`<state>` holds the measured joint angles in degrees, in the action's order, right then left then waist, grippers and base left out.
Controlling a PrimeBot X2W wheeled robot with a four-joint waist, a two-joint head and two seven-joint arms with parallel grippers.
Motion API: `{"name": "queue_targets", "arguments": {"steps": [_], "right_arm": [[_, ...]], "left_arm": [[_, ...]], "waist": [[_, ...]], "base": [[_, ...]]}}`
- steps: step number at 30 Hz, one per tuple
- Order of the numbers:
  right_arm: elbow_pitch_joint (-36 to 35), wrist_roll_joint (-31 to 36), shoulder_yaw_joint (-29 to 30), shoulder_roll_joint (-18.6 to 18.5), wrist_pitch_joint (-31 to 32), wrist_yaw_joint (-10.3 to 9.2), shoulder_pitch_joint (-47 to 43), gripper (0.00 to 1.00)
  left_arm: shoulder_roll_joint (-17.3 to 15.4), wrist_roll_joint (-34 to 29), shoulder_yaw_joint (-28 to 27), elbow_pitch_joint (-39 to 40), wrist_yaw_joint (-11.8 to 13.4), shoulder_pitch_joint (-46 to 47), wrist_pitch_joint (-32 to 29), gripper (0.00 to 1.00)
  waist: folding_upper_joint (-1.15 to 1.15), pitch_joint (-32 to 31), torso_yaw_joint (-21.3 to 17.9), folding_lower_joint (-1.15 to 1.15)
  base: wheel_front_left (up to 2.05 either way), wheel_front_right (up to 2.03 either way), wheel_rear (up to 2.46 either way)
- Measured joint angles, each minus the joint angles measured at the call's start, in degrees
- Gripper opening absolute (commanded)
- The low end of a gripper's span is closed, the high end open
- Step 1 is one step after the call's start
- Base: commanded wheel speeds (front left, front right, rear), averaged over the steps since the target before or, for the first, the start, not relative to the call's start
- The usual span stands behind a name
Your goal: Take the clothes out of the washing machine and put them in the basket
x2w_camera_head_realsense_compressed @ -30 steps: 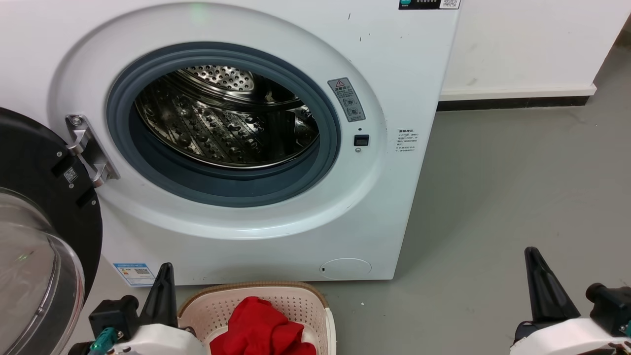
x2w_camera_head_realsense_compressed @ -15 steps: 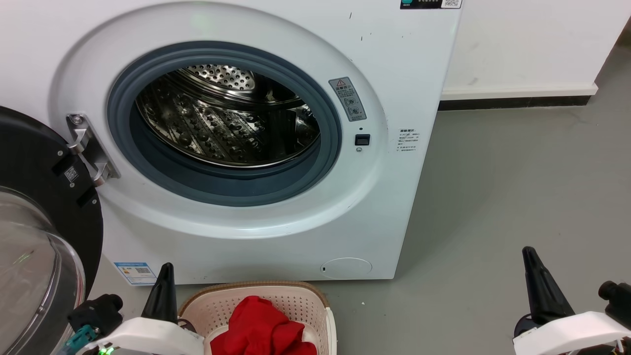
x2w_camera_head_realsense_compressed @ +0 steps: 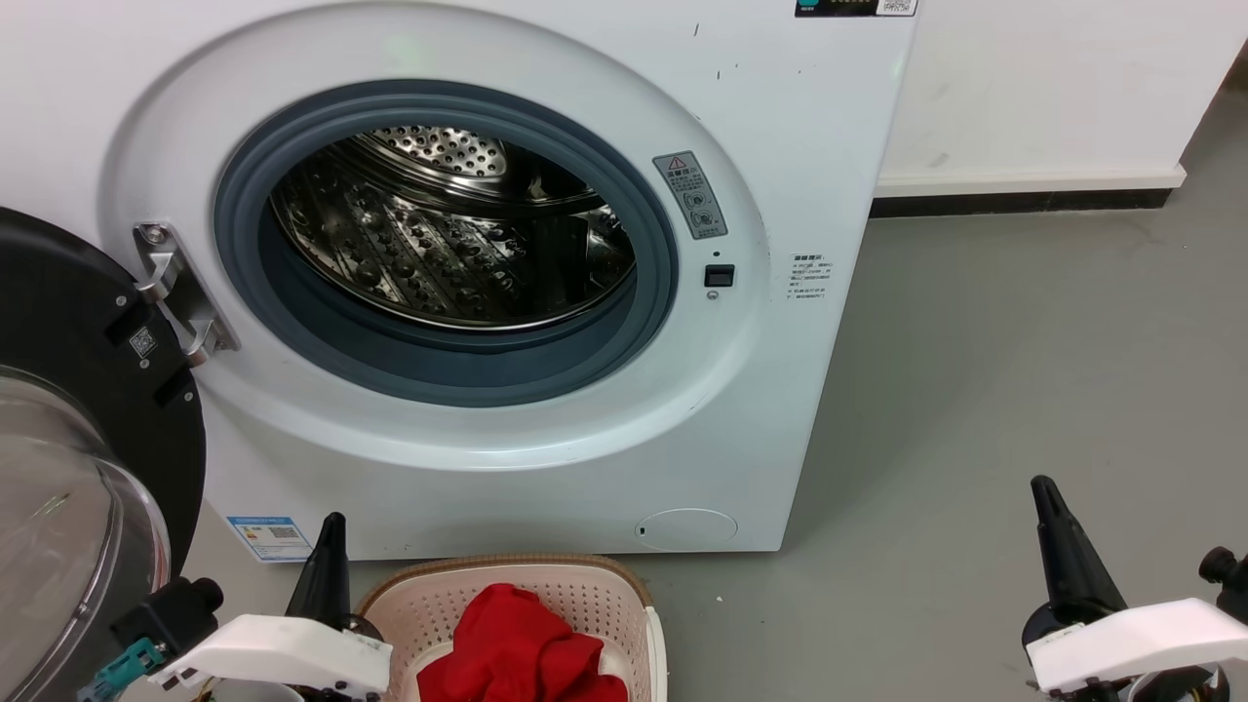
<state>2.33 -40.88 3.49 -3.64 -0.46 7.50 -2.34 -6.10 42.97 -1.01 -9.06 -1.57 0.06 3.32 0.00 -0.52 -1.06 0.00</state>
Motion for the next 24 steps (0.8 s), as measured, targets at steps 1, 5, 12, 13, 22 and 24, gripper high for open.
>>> {"name": "queue_targets", "arguments": {"steps": [1, 5, 12, 13, 22, 24], "right_arm": [[0.1, -0.7, 0.0, 0.0, 0.1, 0.00, 0.1, 0.00], [1.0, -4.1, 0.0, -0.1, 0.5, 0.00, 0.3, 0.00], [2.1, -9.8, 0.0, -0.2, 1.0, 0.00, 1.2, 0.00], [2.3, -10.6, 0.1, -0.2, 1.0, 0.00, 1.2, 0.00], [3.7, -17.1, 0.2, -0.3, 1.6, 0.00, 2.4, 0.00], [4.0, -18.3, 0.2, -0.3, 1.8, 0.00, 2.4, 0.00]], "left_arm": [[0.1, 0.8, -0.1, 0.0, -0.1, 0.2, -0.2, 0.00], [0.4, 3.9, -0.5, -0.4, -0.5, 0.3, -0.7, 0.00], [0.8, 9.0, -1.1, -0.9, -1.1, 0.9, -1.7, 0.00], [0.8, 9.7, -1.1, -1.0, -1.2, 1.1, -1.9, 0.00], [1.1, 15.8, -1.7, -1.6, -1.9, 1.7, -3.2, 0.00], [1.2, 17.0, -1.9, -1.7, -2.0, 1.8, -3.4, 0.00]], "waist": [[0.00, 0.0, 0.0, 0.00], [0.00, 0.0, 0.1, 0.00], [0.00, 0.1, 0.1, 0.00], [0.00, 0.1, 0.2, 0.00], [0.00, 0.2, 0.3, 0.00], [0.00, 0.2, 0.3, 0.00]], "base": [[0.00, 0.00, 0.00], [0.00, 0.00, 0.00], [0.00, 0.00, 0.00], [0.00, 0.00, 0.00], [0.00, 0.00, 0.00], [0.00, 0.00, 0.00]]}}
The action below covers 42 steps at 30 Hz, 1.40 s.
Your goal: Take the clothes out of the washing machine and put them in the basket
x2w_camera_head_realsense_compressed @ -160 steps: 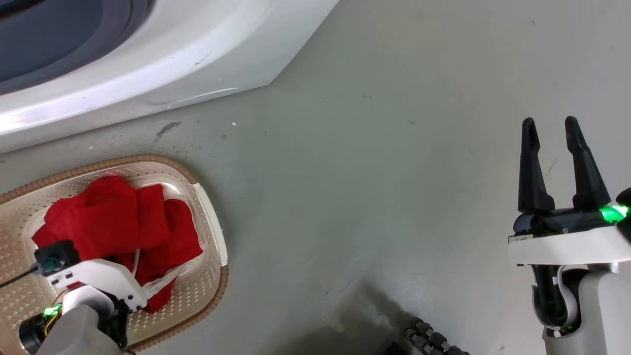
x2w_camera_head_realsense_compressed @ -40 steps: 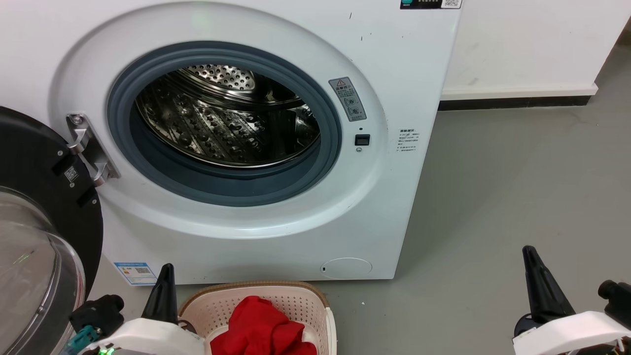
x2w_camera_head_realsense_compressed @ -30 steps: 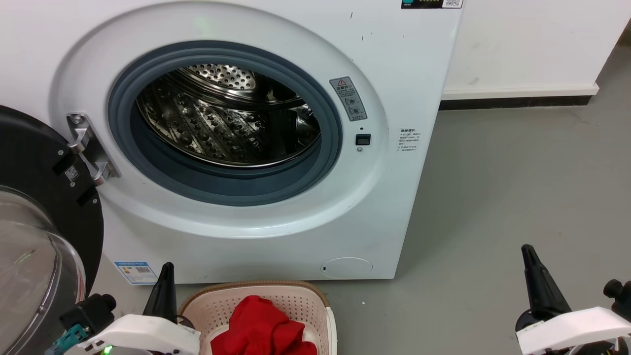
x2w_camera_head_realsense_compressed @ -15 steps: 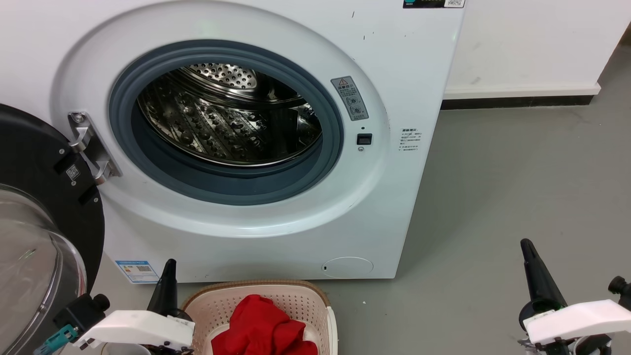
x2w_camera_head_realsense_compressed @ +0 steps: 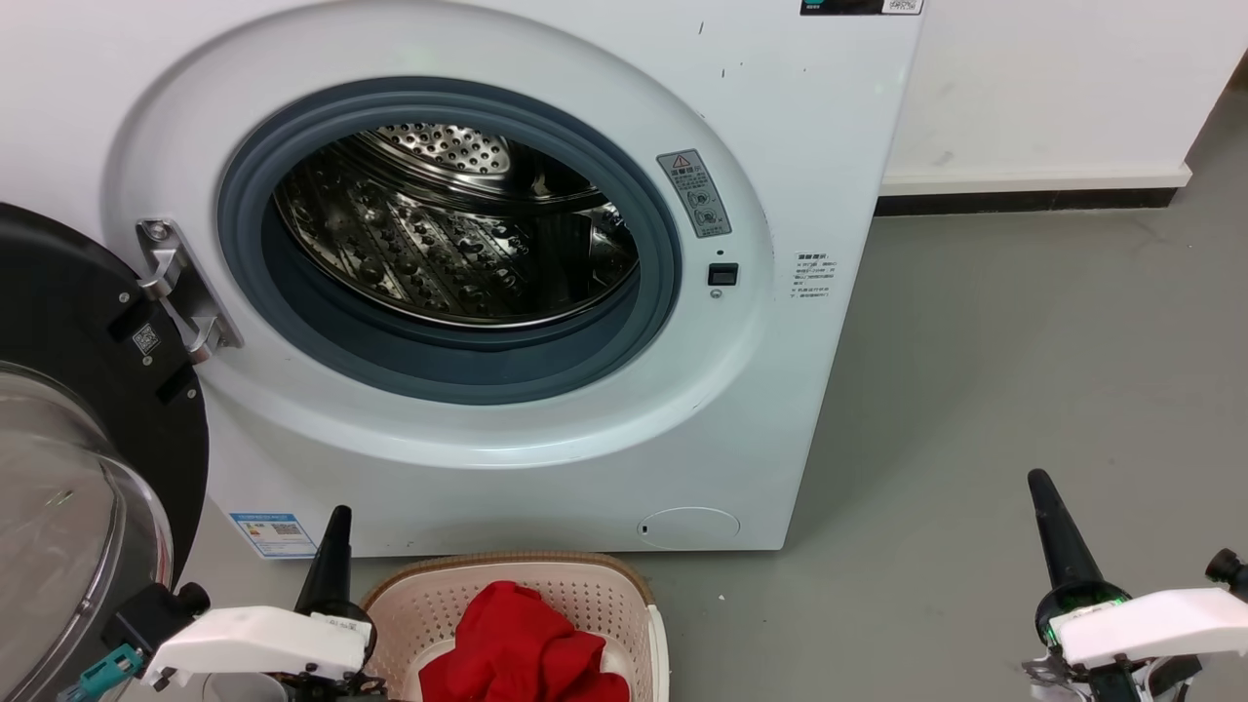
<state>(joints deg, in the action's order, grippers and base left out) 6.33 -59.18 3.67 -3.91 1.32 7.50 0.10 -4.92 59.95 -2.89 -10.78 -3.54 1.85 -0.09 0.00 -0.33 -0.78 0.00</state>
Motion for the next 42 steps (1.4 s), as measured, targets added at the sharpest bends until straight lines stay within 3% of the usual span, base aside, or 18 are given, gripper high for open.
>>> {"name": "queue_targets", "arguments": {"steps": [42], "right_arm": [[5.4, -24.1, 0.9, 0.0, 2.8, 0.00, 3.8, 0.00]], "left_arm": [[1.5, 22.7, -2.6, -2.3, -2.7, 3.0, -4.5, 0.00]], "waist": [[0.00, 0.3, 0.5, 0.00]], "base": [[0.00, 0.00, 0.00]]}}
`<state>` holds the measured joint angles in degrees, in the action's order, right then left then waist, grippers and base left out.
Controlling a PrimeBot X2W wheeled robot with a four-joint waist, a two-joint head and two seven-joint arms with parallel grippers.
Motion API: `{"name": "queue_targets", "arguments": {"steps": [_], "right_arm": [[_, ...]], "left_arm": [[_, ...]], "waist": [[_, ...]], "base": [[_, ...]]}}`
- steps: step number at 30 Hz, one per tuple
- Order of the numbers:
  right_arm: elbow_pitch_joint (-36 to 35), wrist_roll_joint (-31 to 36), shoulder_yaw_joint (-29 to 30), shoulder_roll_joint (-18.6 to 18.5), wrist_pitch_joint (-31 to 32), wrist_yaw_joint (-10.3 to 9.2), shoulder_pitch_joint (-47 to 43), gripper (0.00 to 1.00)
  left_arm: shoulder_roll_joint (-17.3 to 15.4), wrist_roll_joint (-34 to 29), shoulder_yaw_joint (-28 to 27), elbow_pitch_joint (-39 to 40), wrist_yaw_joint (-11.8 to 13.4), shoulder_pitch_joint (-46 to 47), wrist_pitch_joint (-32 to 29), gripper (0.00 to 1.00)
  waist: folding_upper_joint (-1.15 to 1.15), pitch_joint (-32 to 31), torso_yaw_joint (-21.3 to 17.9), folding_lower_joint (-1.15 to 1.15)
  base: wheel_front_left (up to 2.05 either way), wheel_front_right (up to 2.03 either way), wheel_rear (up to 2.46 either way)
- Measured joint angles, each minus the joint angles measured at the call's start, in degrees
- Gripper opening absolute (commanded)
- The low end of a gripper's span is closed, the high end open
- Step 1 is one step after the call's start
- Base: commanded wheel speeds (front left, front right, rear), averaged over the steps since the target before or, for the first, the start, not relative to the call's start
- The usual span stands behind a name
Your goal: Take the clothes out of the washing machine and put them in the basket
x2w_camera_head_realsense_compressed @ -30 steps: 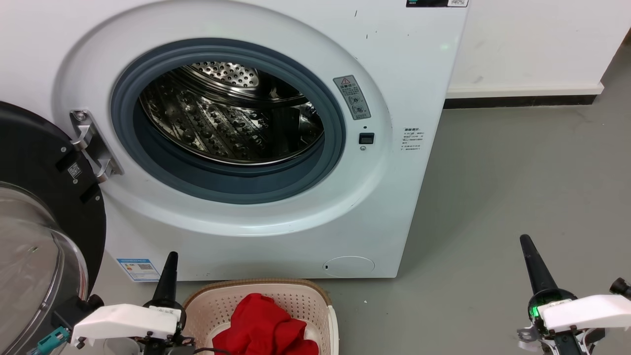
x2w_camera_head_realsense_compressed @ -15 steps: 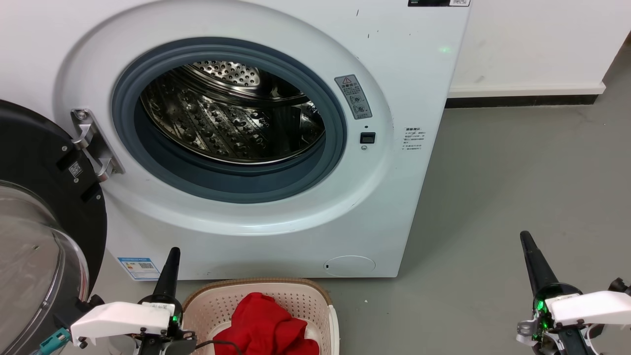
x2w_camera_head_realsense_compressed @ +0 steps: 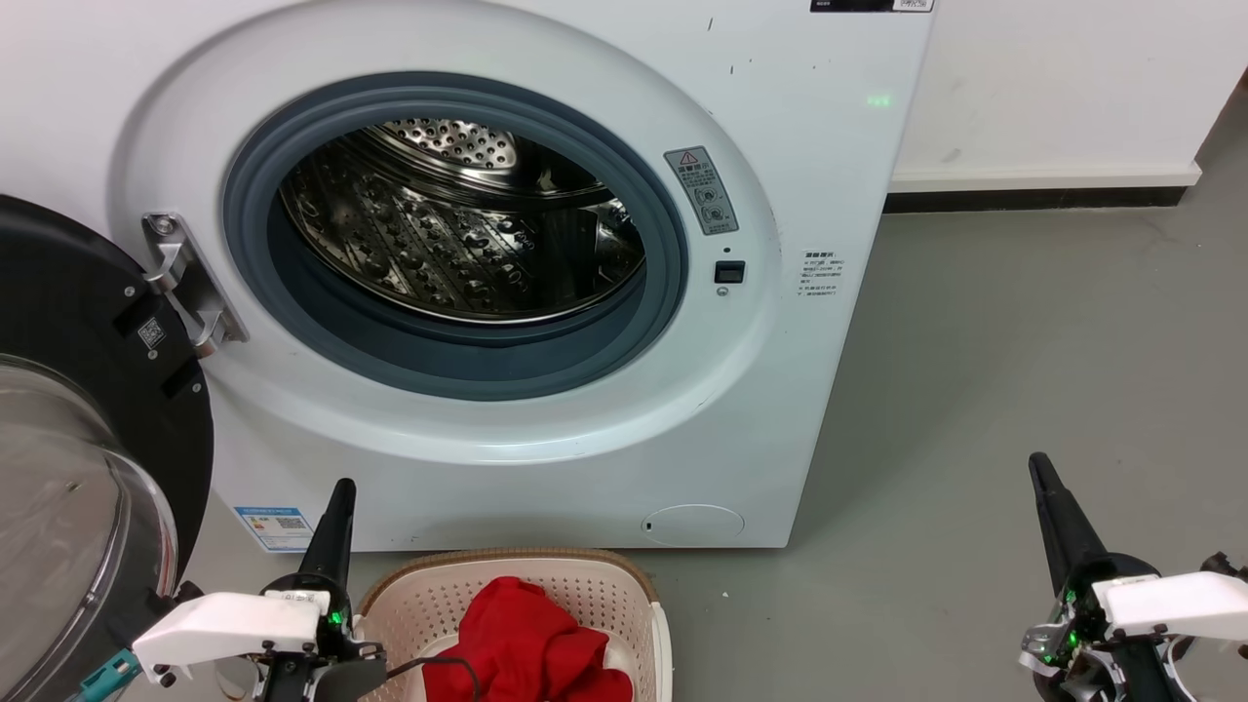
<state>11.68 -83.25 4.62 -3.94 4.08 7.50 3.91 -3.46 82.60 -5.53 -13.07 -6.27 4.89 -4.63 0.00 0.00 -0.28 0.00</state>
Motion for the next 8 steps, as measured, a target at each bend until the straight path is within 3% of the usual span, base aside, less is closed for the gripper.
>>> {"name": "queue_targets", "arguments": {"steps": [8], "right_arm": [[0.9, -3.6, 0.2, 0.0, 0.5, 0.00, 0.8, 0.00]], "left_arm": [[0.2, 3.4, -0.3, -0.4, -0.4, 0.2, -0.7, 0.00]], "waist": [[0.00, 0.1, 0.1, 0.00]], "base": [[0.00, 0.00, 0.00]]}}
